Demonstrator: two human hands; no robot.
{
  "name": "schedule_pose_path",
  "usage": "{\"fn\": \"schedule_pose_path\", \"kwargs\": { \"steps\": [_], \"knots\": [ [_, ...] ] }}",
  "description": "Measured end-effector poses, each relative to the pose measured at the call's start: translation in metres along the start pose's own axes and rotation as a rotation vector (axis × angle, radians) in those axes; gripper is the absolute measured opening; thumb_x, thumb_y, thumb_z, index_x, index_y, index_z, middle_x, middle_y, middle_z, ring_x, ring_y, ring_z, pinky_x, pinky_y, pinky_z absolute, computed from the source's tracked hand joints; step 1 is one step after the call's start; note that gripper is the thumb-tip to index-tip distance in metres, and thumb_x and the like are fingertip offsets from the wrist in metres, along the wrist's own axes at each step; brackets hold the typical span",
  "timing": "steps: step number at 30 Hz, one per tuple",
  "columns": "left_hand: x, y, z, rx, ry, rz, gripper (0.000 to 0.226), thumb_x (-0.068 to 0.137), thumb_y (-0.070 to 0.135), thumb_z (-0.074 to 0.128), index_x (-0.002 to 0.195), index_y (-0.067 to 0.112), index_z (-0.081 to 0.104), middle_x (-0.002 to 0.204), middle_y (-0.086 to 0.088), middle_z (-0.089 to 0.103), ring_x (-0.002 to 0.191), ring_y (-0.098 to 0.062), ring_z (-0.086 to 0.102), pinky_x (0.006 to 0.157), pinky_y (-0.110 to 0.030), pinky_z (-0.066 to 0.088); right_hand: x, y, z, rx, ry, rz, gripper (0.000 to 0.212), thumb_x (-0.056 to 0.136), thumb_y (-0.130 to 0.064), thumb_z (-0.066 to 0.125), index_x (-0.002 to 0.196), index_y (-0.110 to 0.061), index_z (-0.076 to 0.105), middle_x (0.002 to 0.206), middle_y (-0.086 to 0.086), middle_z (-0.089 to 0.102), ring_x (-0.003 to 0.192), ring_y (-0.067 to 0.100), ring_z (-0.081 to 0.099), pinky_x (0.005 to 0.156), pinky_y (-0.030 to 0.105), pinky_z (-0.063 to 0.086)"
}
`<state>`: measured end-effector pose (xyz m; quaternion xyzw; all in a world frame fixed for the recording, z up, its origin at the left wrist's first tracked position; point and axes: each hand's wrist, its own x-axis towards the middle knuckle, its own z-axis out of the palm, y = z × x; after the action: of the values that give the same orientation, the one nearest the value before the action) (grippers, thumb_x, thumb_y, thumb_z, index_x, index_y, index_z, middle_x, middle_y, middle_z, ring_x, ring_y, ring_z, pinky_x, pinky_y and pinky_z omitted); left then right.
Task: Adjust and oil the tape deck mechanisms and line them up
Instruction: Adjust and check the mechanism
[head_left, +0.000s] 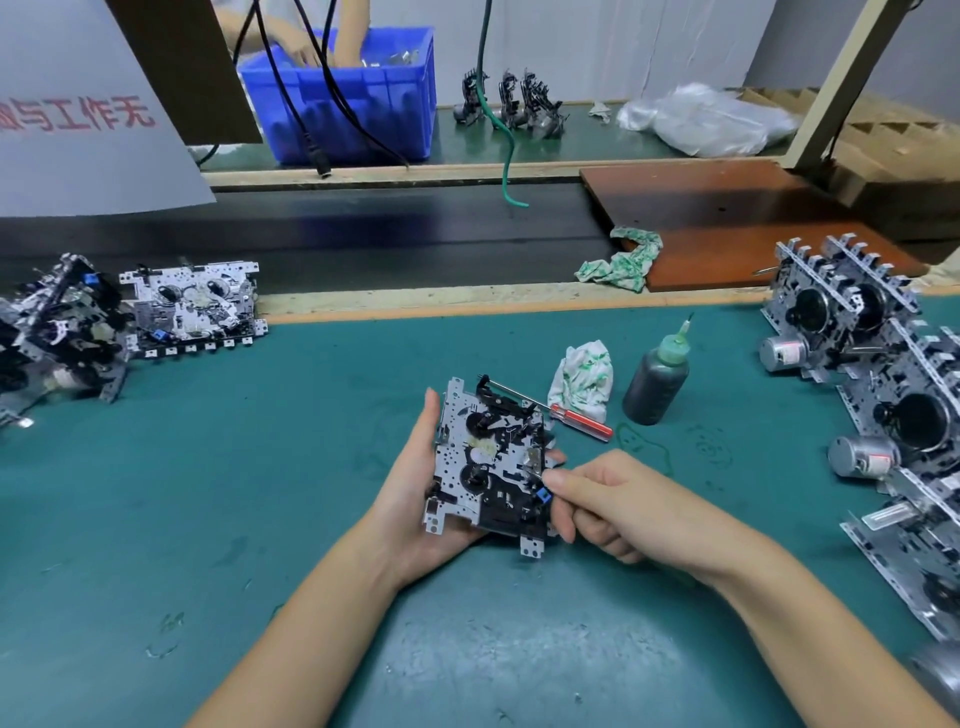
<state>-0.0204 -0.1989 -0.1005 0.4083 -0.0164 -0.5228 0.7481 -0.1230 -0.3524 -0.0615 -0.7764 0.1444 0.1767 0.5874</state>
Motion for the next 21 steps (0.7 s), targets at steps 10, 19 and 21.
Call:
{"fn": "schedule_pose_path", "kwargs": {
  "steps": [10,19,21],
  "knots": [
    [-0.001,0.0,0.004,0.018,0.04,0.023,0.072,0.09,0.065,0.031,0.113,0.007,0.068,0.121,-0.023,0.062,0.113,-0.033,0.061,0.092,-0.042,0.05,0.001,-0.002,-0.002,0.022,-0.066,0.03,0.056,0.102,-0.03,0.036,0.049,-0.011,0.039,0.028,-0.001,0.024,0.024,0.009,0.017,0.033,0.011,0.018],
    [-0.002,-0.001,0.008,0.022,0.068,0.037,0.07,0.09,0.064,0.033,0.106,0.007,0.072,0.117,-0.022,0.065,0.108,-0.032,0.064,0.088,-0.04,0.052,0.003,-0.001,-0.009,0.009,-0.171,0.059,0.061,0.099,-0.04,0.036,0.041,-0.021,0.034,0.033,-0.005,0.02,0.028,0.008,0.015,0.036,0.012,0.014],
    [-0.002,-0.001,0.008,0.027,0.071,0.039,0.069,0.09,0.063,0.034,0.108,0.008,0.071,0.118,-0.022,0.065,0.109,-0.032,0.064,0.088,-0.041,0.052,0.003,-0.001,-0.011,0.005,-0.193,0.067,0.061,0.099,-0.041,0.036,0.041,-0.021,0.034,0.033,-0.005,0.02,0.028,0.008,0.016,0.036,0.012,0.015]
  ]
}}
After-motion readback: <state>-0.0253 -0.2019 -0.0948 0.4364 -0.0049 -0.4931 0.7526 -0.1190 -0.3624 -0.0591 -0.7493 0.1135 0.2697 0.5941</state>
